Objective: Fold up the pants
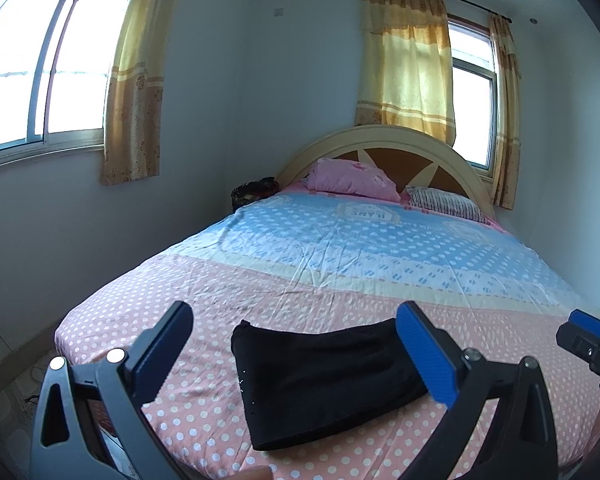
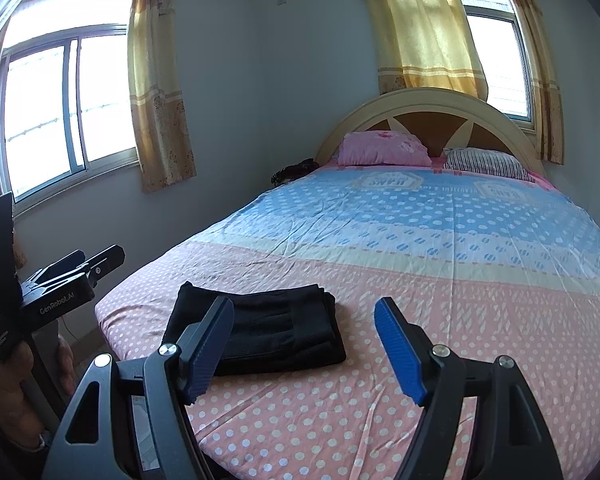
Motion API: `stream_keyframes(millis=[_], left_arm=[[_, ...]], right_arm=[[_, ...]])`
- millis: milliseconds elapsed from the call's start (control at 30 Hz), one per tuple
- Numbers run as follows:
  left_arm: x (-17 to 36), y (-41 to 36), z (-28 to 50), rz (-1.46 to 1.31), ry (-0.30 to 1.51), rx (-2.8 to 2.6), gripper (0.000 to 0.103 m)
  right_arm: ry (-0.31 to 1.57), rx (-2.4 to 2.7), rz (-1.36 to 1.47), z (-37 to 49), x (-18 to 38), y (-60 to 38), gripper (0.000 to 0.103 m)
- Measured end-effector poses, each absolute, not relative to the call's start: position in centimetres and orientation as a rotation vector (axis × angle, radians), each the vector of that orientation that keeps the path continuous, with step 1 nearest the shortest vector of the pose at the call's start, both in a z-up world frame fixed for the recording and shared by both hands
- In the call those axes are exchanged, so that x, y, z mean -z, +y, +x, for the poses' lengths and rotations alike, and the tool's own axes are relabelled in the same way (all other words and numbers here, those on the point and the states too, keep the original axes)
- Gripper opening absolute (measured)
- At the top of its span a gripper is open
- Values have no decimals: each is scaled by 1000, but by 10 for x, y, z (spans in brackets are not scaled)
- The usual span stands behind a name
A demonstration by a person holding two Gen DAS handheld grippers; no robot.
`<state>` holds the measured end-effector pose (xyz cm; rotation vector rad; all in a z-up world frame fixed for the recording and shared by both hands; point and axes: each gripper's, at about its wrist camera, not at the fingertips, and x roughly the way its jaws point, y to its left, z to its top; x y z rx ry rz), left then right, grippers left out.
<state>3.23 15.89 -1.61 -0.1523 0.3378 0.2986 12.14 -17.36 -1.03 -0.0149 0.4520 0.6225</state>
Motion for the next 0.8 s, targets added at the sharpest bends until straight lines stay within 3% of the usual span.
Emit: stream_keyframes(millis=[800], left_arm=[[24,153,37,-120,351,-309,103]], right_arm=[[458,-618,-35,115,17,-176,74]])
